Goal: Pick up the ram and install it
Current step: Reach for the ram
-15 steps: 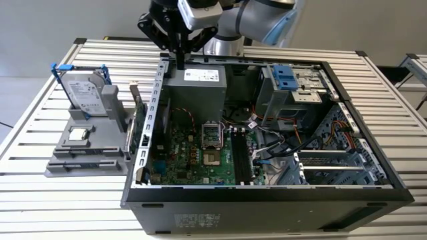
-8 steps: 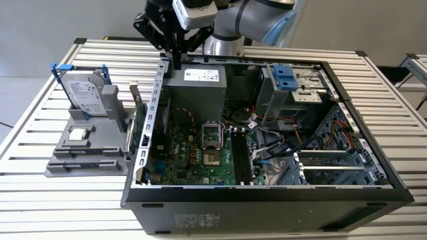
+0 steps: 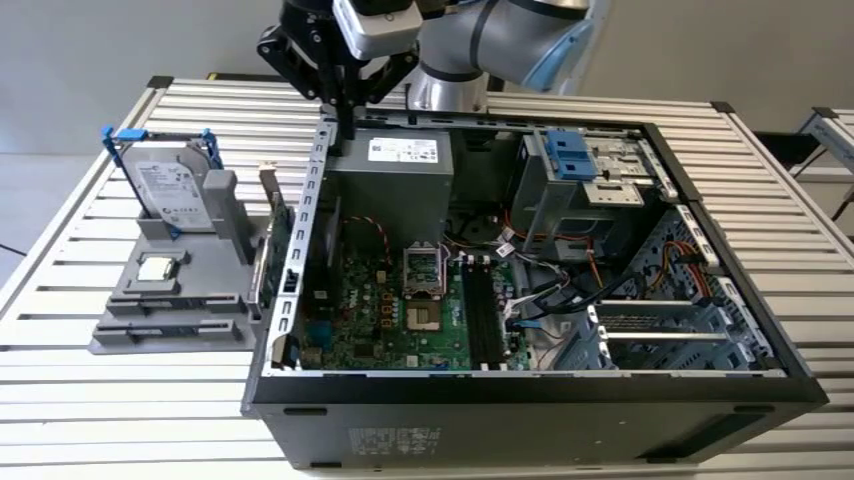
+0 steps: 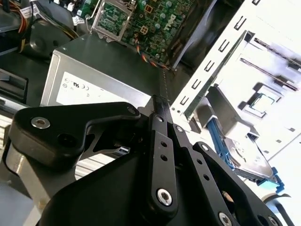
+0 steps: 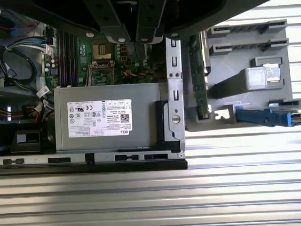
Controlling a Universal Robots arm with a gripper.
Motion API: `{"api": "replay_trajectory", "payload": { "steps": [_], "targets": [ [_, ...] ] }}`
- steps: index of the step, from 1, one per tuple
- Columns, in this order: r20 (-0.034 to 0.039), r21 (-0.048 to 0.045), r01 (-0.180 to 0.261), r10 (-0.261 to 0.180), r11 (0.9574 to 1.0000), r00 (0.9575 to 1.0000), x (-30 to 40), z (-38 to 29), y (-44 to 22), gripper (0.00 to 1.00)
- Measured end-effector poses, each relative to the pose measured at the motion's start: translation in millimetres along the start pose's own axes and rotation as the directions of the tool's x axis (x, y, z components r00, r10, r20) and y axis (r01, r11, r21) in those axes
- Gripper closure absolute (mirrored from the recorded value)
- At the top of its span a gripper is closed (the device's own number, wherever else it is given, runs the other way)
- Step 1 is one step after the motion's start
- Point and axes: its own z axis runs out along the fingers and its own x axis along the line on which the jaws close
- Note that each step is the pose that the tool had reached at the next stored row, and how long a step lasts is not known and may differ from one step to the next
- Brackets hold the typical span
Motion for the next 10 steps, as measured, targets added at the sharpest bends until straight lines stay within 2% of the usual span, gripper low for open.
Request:
{"api": "replay_trajectory", "payload": {
  "steps": [10],
  "targets": [
    [0.0,0.0,0.0,0.0,1.0,1.0,6.8,-0.1,-0.5,1.0]
  ]
}}
